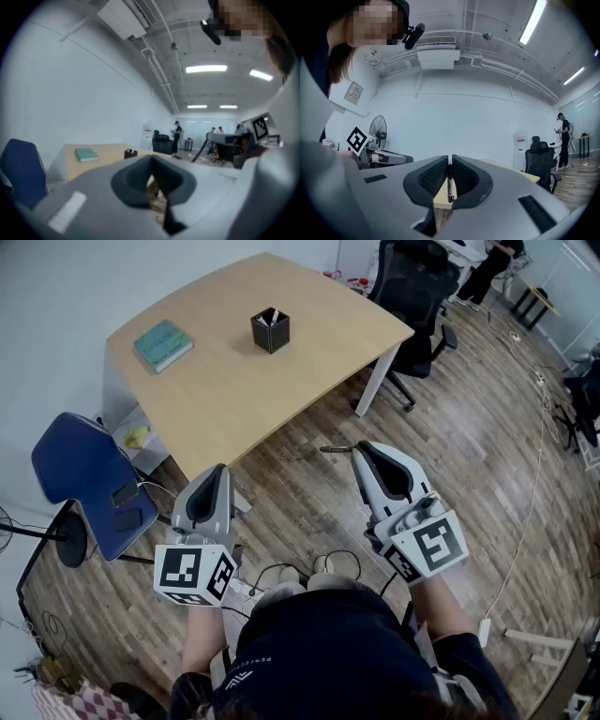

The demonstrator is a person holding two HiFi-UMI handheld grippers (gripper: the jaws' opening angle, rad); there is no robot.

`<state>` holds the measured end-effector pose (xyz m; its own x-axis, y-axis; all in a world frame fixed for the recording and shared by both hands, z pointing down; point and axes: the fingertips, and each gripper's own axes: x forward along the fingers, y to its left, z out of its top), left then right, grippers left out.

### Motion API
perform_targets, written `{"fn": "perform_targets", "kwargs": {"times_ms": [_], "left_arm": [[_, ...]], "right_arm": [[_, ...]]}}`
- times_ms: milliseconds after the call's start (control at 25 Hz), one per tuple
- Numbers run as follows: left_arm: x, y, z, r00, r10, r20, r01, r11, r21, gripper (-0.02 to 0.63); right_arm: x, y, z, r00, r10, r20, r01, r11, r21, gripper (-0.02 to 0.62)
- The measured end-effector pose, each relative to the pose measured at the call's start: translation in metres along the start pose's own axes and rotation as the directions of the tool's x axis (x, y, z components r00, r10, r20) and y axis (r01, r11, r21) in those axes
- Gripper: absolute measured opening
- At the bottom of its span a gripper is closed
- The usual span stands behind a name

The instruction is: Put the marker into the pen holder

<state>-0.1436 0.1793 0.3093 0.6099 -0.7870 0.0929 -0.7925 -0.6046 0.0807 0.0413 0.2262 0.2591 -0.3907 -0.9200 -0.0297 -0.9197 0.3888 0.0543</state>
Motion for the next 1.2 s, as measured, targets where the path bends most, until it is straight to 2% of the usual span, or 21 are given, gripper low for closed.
{"fn": "perform_targets", "kwargs": {"times_ms": [200,400,840,1000,1200], "left_arm": [[0.006,-0.008,-0.003,1.000,-0.012,-0.010,0.012,1.000,0.003,0.006],[0.013,-0.009,-0.008,1.000,0.019,-0.017,-0.019,1.000,-0.005,0.006],[0.054,-0.029,-0.008,0.999,0.039,-0.030,-0.039,0.999,0.001,0.006],[0.071,-0.035,-0.003,0.999,0.052,-0.011,-0.052,0.999,-0.002,0.006],[0.085,-0.052,-0.005,0.998,0.047,-0.040,-0.046,0.999,0.013,0.006]], "right_arm": [[0.000,-0.005,-0.001,1.000,0.014,0.003,-0.015,1.000,0.018,0.023],[0.003,-0.012,-0.008,0.999,0.036,-0.008,-0.036,0.999,0.024,0.023],[0.009,-0.055,-0.014,0.998,0.067,0.004,-0.067,0.996,0.063,0.023],[0.011,-0.074,-0.013,0.997,0.073,0.017,-0.075,0.994,0.080,0.023],[0.014,-0.092,-0.009,0.995,0.093,0.029,-0.095,0.992,0.081,0.023]]}}
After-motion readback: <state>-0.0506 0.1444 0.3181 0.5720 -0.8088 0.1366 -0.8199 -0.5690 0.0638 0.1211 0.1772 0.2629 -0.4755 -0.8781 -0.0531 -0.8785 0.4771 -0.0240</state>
